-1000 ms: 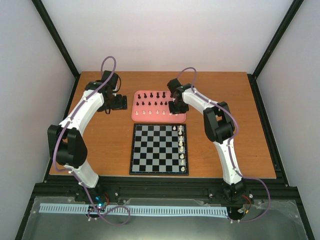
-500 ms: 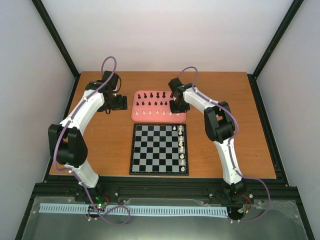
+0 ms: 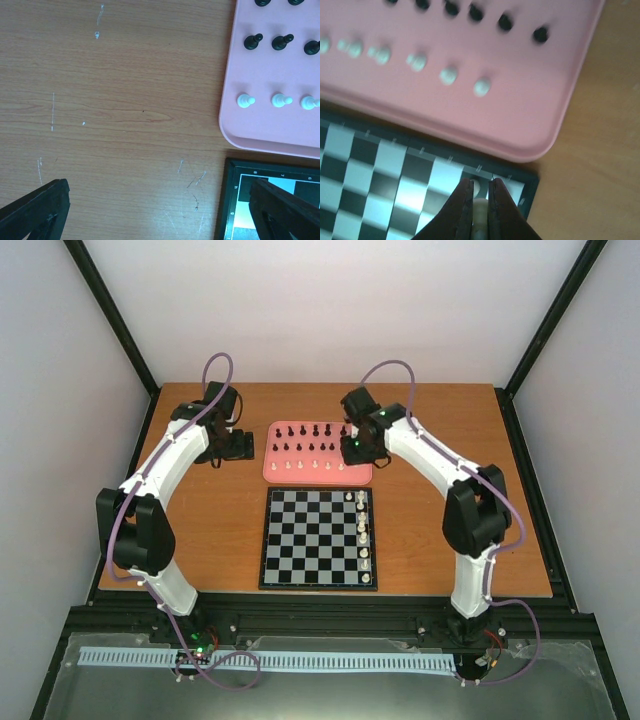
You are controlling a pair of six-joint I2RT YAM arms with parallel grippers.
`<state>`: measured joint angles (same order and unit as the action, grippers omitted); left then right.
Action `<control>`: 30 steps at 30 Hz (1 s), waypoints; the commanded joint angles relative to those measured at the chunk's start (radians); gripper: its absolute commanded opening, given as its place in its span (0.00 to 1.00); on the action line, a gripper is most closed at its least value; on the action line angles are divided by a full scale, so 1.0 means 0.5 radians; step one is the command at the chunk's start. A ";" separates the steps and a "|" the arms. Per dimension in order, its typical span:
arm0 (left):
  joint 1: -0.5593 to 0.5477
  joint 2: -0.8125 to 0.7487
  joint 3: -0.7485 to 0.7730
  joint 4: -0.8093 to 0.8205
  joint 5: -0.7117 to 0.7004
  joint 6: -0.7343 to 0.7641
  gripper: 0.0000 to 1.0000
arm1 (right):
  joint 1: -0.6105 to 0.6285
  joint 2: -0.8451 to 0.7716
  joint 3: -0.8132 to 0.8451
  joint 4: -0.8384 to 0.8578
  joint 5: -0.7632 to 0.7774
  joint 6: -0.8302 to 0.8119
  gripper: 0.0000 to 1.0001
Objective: Set up the chess pieces on the board
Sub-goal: Place the chess piece on the chessboard.
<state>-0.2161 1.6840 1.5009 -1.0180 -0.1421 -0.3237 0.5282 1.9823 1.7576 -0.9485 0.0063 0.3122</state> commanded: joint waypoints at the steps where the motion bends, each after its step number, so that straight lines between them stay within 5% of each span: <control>1: -0.010 -0.066 0.061 -0.004 -0.002 0.031 1.00 | 0.188 -0.198 -0.288 -0.059 -0.068 0.119 0.05; 15: -0.010 -0.116 0.004 0.006 -0.021 0.032 1.00 | 0.352 -0.276 -0.755 0.134 -0.114 0.183 0.05; 30: -0.010 -0.083 0.002 0.017 -0.027 0.031 1.00 | 0.343 -0.115 -0.681 0.226 -0.009 0.123 0.06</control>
<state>-0.2161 1.6550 1.4979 -1.0172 -0.1486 -0.3237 0.7025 1.9007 1.3853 -0.8627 -0.0185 0.3927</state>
